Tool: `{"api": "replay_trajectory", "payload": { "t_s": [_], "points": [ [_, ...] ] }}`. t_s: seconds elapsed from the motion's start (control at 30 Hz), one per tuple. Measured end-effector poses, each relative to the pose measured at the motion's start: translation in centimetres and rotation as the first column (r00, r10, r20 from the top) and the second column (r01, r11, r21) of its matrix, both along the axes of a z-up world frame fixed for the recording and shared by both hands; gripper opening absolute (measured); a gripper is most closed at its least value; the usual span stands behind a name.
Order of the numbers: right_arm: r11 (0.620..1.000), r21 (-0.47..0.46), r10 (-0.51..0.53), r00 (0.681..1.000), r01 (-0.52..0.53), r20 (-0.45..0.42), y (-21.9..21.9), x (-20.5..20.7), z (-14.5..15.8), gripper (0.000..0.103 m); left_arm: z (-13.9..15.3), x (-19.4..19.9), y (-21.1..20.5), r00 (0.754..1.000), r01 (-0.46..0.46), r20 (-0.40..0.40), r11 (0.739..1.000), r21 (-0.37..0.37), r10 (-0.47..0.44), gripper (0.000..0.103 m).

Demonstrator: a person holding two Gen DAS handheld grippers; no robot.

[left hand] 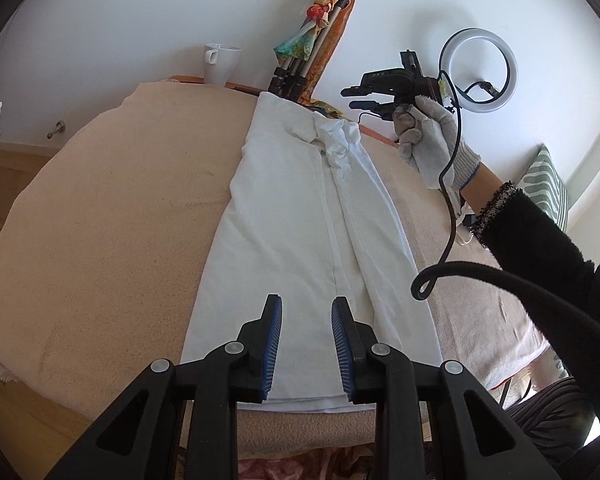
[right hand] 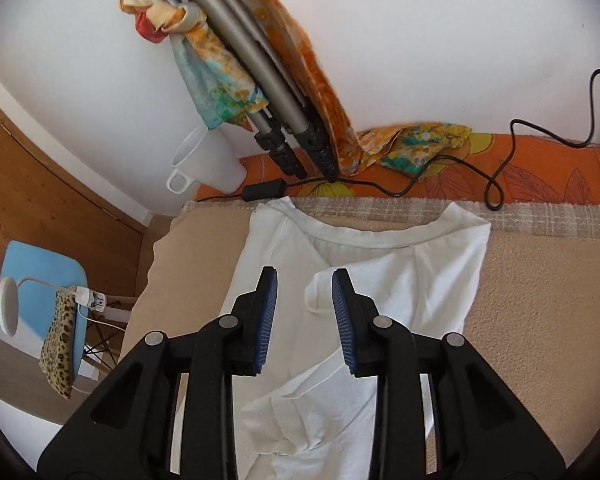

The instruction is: Fold small clothes

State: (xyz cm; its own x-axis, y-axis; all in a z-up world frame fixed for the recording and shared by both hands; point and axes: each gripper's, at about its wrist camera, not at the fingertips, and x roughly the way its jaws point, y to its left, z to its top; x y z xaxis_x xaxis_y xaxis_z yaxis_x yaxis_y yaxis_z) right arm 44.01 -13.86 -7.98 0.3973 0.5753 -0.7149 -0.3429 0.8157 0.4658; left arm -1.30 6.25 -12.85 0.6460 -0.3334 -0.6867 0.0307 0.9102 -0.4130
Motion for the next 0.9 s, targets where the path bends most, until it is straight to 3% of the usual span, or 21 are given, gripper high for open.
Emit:
{"api": "replay_trajectory", "payload": {
  "t_s": [0.13,0.27,0.4,0.47,0.57,0.63,0.7,0.77,0.9],
  "points": [
    [0.981,-0.058,-0.187,0.982,0.187,0.005,-5.5,1.7,-1.3,0.03,0.0,0.3,-0.8,1.0,0.018,-0.003,1.0,0.003,-0.018,0.025],
    [0.979,-0.058,-0.199,0.978,0.196,-0.065,-6.5,3.1,-4.2,0.03,0.0,0.5,-1.4,1.0,0.023,0.0,0.999,0.023,-0.023,0.025],
    [0.981,-0.048,-0.19,0.98,0.187,-0.06,-5.5,3.7,-5.8,0.03,-0.6,0.8,-1.4,1.0,0.015,-0.022,1.0,0.025,-0.014,0.025],
    [0.982,-0.07,-0.179,0.984,0.176,-0.028,-4.7,3.6,-5.4,0.005,-0.9,0.9,-1.3,1.0,0.006,-0.031,0.999,0.036,-0.005,0.025],
    [0.954,-0.231,-0.18,0.982,0.189,0.057,-3.3,3.7,-4.4,0.005,-1.0,1.0,-1.1,0.999,-0.009,-0.039,0.999,0.034,0.011,0.025],
    [0.946,-0.268,-0.178,0.983,0.185,0.051,-3.0,4.0,-4.3,0.005,-1.0,1.0,-0.9,0.999,-0.015,-0.04,0.999,0.037,0.016,0.025],
    [0.945,-0.267,-0.183,0.982,0.189,0.047,-3.2,3.7,-3.7,0.009,-0.7,0.8,-0.7,0.999,-0.022,-0.036,0.999,0.048,0.024,0.025],
    [0.95,-0.231,-0.203,0.978,0.21,0.053,-4.0,2.4,-2.5,0.019,-0.4,0.5,-0.4,0.999,-0.023,-0.032,0.998,0.055,0.025,0.025],
    [0.965,-0.178,-0.191,0.981,0.195,0.035,-5.5,-2.1,0.0,0.02,0.2,-0.1,0.3,0.999,0.002,-0.032,0.996,0.089,0.001,0.028]
  ]
}}
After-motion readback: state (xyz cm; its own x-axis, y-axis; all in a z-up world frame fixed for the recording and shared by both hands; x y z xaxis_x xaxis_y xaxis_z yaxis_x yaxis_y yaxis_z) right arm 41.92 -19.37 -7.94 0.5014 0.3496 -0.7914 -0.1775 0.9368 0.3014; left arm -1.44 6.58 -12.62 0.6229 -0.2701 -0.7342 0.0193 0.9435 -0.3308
